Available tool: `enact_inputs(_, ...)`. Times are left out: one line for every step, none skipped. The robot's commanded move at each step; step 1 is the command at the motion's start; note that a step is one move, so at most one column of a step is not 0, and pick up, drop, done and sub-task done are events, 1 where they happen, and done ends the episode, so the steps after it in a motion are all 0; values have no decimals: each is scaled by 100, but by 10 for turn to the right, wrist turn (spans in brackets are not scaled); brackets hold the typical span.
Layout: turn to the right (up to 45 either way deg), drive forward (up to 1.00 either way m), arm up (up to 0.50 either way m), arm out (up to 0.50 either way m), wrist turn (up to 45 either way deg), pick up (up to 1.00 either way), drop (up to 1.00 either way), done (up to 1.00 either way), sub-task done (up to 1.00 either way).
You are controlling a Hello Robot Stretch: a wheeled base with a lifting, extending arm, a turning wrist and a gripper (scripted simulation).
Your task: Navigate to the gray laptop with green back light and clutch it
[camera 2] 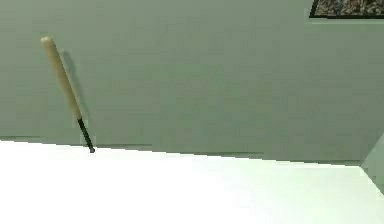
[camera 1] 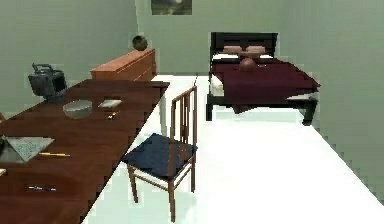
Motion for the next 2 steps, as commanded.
enact_inputs(-60,0,0,0,0,0,0,0,0)
enact_inputs(0,25,0,0,0,0,0,0,0)
